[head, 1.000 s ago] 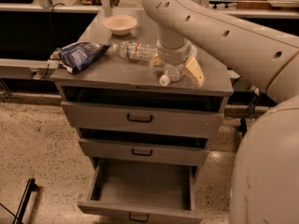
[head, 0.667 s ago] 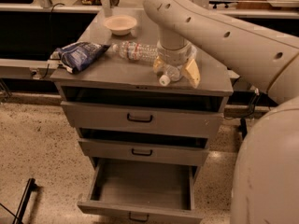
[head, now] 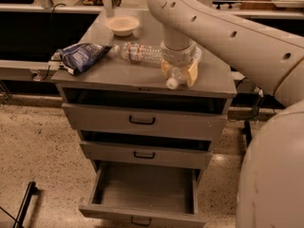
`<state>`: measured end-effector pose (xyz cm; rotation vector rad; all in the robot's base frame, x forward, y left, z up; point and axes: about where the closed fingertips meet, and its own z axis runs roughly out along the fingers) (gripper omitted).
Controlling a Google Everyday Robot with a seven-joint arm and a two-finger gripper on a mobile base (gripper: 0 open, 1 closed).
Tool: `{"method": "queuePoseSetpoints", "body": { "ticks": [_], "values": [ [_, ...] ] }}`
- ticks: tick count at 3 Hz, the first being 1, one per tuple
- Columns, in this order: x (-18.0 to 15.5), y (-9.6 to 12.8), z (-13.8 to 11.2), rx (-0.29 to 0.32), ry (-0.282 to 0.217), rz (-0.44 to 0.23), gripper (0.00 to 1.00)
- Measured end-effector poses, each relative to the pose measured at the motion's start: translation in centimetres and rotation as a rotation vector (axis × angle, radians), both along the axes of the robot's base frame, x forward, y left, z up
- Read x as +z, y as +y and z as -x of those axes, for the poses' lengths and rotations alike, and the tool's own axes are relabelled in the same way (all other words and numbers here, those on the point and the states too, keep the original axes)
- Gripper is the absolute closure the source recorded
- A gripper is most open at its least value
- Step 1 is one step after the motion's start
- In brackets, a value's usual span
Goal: Place blue plastic bottle into bottom drawer
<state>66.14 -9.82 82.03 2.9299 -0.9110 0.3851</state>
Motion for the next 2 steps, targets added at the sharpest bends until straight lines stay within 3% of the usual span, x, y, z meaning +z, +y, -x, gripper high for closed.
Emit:
{"method": "queuePoseSetpoints", "body": {
  "ticks": [1, 2],
  "values": [
    [0.5, 0.0, 0.0, 0.000, 0.000, 0.000, 0.87],
    [3.1, 1.3, 1.9, -0.007, -0.055, -0.097, 1.00]
  ]
}}
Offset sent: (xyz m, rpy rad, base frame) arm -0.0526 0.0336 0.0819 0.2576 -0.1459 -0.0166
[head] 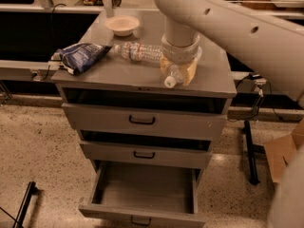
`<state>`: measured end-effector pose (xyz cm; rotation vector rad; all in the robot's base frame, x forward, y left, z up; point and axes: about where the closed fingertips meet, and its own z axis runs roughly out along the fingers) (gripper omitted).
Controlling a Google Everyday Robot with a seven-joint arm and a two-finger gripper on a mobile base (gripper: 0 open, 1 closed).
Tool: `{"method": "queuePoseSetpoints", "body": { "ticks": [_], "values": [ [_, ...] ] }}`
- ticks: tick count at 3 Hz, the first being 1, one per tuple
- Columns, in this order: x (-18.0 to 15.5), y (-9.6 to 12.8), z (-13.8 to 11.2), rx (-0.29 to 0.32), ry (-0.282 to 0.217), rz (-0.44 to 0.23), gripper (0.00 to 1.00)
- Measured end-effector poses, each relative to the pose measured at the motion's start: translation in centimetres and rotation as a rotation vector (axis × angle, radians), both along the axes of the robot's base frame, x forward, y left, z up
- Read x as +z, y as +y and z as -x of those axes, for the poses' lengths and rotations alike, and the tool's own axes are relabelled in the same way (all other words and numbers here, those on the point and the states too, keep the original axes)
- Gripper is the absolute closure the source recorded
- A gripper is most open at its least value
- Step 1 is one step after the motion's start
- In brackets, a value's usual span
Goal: Place blue plastic bottle into bottom drawer
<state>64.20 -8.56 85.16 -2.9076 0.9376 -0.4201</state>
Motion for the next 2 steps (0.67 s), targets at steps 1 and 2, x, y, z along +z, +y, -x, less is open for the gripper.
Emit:
{"method": "queuePoseSetpoints", "body": {
  "ticks": [1, 2],
  "values": [
    [4.6, -1.8, 2.8, -0.122, -0.081, -0.011, 1.00],
    [8.1, -5.5, 7.0, -0.342, -0.129, -0.048, 1.00]
  ]
}}
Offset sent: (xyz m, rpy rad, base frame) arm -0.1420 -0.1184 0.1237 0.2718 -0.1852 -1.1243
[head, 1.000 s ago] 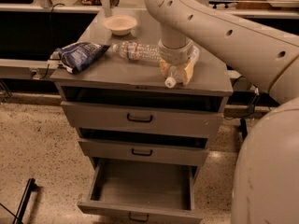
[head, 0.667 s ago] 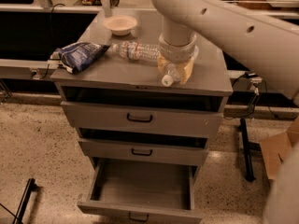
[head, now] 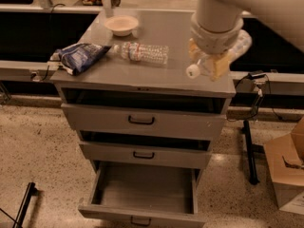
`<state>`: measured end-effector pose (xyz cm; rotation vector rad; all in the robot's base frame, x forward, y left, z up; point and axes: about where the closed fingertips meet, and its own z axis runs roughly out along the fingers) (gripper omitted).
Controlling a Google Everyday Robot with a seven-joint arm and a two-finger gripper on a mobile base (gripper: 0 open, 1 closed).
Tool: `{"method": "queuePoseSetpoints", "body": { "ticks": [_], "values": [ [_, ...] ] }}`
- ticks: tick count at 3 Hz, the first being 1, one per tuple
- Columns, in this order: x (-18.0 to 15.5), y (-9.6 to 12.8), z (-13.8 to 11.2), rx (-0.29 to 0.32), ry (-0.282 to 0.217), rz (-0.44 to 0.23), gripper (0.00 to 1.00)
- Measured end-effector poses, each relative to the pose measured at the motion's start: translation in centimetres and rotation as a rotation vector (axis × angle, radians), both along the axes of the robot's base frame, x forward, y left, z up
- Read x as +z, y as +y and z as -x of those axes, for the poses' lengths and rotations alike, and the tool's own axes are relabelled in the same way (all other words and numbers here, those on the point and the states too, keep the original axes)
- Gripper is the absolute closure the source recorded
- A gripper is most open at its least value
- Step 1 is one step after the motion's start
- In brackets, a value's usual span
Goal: Place blue plastic bottle into bottom drawer
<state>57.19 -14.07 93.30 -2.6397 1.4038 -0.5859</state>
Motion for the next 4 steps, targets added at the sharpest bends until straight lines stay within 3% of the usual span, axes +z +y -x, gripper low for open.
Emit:
{"method": "queuePoseSetpoints", "body": {
  "ticks": [1, 2, 3, 4],
  "values": [
    [-3.3, -5.5, 5.5, -0.287, 0.130, -0.094, 1.00],
    [-3.5, -4.2, 6.6, -0.369, 0.165, -0.191, 1.00],
    [-3.9, -4.4, 6.4, -0.366, 0.199, -0.194, 1.00],
    [-7.5, -4.2, 6.2, -0.308, 0.319, -0.293, 1.00]
  ]
}}
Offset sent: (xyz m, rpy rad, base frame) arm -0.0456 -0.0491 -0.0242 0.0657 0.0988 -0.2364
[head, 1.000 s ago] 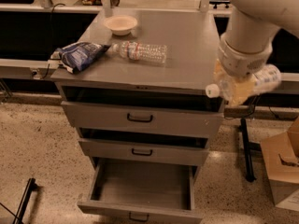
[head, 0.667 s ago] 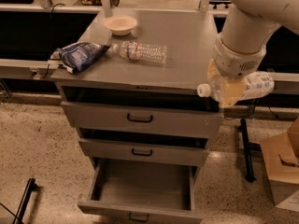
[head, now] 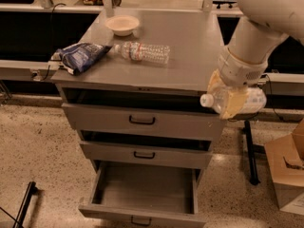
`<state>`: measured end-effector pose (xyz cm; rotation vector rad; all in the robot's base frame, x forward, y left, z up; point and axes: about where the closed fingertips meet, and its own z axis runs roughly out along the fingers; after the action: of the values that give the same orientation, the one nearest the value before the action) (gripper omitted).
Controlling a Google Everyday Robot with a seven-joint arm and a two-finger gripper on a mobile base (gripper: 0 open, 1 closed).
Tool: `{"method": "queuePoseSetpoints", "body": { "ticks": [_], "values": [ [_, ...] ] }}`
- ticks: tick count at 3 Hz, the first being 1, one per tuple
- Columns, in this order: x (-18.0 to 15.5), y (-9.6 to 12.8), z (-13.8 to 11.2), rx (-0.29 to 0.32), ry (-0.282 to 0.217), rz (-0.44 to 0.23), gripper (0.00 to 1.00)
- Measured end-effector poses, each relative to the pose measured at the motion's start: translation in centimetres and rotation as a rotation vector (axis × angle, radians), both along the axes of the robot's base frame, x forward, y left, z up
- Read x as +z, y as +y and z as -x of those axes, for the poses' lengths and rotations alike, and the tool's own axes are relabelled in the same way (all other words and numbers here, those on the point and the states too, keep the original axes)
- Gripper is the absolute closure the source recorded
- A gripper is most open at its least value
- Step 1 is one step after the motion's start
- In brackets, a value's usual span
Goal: Place blue plastic bottle into bottom drawer
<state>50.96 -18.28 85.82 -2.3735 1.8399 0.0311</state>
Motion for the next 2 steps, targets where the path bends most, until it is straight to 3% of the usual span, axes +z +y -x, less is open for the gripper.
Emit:
{"method": "queuePoseSetpoints", "body": {
  "ticks": [1, 2],
  "values": [
    [-6.0, 2.5, 2.9, -0.005, 0.194, -0.226, 1.00],
    [-5.8, 4.5, 3.4, 0.000, 0.227, -0.322, 1.00]
  ]
}}
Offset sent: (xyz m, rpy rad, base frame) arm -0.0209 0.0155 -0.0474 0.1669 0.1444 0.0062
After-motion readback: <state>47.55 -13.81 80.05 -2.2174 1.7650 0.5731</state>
